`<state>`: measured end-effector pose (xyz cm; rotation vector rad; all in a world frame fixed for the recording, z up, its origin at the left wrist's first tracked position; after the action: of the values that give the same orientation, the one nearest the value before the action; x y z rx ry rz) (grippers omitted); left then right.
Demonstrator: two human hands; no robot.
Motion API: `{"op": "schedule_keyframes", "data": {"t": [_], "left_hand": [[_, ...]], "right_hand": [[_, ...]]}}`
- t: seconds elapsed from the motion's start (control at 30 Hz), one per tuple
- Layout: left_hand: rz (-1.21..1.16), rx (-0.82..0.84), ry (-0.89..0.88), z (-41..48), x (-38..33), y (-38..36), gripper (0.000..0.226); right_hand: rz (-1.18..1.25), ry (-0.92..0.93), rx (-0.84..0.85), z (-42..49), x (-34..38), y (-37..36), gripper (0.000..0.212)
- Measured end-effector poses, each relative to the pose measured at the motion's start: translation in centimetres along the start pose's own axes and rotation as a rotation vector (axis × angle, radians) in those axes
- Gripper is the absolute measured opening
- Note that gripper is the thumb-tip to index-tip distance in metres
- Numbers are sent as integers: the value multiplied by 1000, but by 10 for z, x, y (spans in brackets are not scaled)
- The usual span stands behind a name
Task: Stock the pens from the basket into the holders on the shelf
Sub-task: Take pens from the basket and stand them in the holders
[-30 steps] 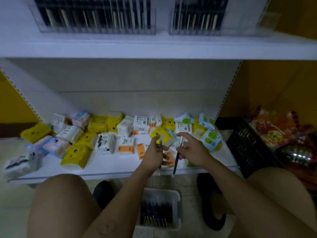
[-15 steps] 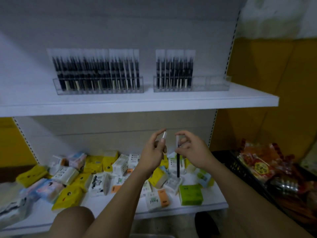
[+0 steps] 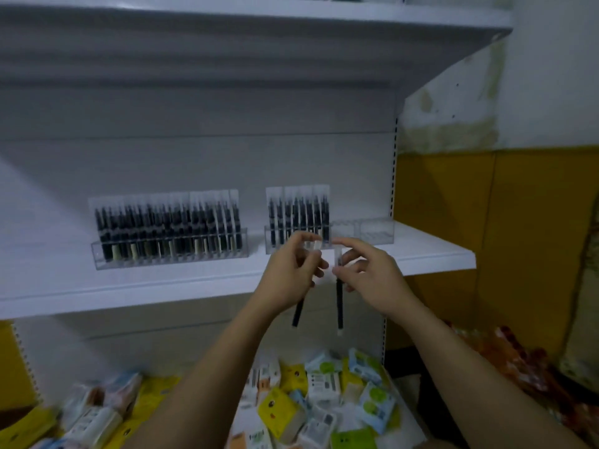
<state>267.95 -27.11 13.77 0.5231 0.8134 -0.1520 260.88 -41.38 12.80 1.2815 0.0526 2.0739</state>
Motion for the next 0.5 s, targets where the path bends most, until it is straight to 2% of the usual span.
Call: {"op": "schedule_keyframes", "data": {"t": [0.13, 0.27, 0.37, 0.5], "left_hand": [[-4, 6, -20, 33, -20, 1, 22], [174, 21, -123, 67, -41, -1, 26], [181, 17, -154, 93, -51, -2, 29], [185, 3, -190, 128, -63, -6, 20]], "right_hand": [[-5, 76, -68, 24, 10, 29, 46], [1, 101, -96, 50, 14, 51, 41], [-18, 104, -100, 70, 14, 62, 42], [-26, 100, -119, 100, 11, 74, 42]]}}
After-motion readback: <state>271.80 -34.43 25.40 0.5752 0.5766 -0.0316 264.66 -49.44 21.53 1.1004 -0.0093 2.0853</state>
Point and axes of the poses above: each hand's wrist, its own z-axis towards the middle knuckle, its own y-axis out of the back of the hand, x = y × z, the point moved 4 cm from there along z, towards the middle knuckle, and after that the axes turned 2 degrees about -y, right-handed, at the moved point
